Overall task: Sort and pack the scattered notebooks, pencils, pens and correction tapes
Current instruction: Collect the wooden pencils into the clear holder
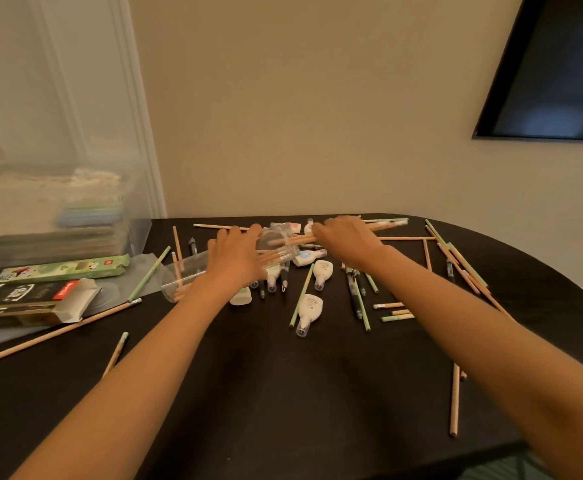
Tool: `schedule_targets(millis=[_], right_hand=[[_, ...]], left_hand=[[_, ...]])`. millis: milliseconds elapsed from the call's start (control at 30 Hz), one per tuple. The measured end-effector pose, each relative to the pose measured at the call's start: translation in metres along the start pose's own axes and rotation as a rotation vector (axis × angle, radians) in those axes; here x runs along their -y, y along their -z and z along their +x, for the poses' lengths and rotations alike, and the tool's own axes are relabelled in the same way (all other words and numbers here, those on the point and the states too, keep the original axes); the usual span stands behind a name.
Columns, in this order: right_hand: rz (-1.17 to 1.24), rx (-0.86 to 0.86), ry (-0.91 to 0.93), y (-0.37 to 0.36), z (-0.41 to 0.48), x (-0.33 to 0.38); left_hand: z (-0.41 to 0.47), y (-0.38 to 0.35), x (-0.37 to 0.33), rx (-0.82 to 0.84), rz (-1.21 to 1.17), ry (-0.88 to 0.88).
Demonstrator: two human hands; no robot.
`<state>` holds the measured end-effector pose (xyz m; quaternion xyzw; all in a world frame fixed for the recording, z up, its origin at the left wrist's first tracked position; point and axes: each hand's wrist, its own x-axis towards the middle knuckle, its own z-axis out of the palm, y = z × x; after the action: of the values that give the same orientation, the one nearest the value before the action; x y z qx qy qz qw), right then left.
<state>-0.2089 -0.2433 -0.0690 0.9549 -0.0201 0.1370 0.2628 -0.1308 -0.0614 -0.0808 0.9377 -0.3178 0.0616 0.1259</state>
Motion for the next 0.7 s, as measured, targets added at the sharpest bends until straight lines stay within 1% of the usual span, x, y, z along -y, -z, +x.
schedule_targets(millis=[100,133,200,300,333,400,467,600,700], right_hand=[[-0.087,-0.087,0.1,0.027,0.023,0.021],[-0.15,-0.133,0.109,0.038,0.034,0.028],[-0.29,-0.227,0.041,0.048,0.041,0.036],[-0.374,-0.358,-0.042,0.061,0.047,0.044],[-0.319,-0.346,-0.09,0.061,0.049,0.044],[-0.118,-0.237,-0.148,0.061,0.056,0.049],[0.053,-0.202,-0.22,0.059,0.057,0.053],[0.301,-0.15,-0.31,0.042,0.039,0.057],[0.485,-0.085,-0.402,0.027,0.015,0.049]], left_hand=[[-0.002,-0.003,0.0,0.028,-0.15,0.017],[-0.001,0.001,0.006,0.003,-0.226,0.035],[-0.001,0.001,0.011,-0.031,-0.311,0.08],[-0.002,0.005,0.023,-0.085,-0.351,0.123],[-0.002,0.005,0.025,-0.088,-0.352,0.131],[-0.002,0.005,0.031,-0.089,-0.35,0.14],[-0.004,0.005,0.035,-0.099,-0.34,0.145],[-0.009,0.004,0.03,-0.108,-0.184,0.118],[-0.012,0.0,0.015,-0.093,-0.122,0.078]])
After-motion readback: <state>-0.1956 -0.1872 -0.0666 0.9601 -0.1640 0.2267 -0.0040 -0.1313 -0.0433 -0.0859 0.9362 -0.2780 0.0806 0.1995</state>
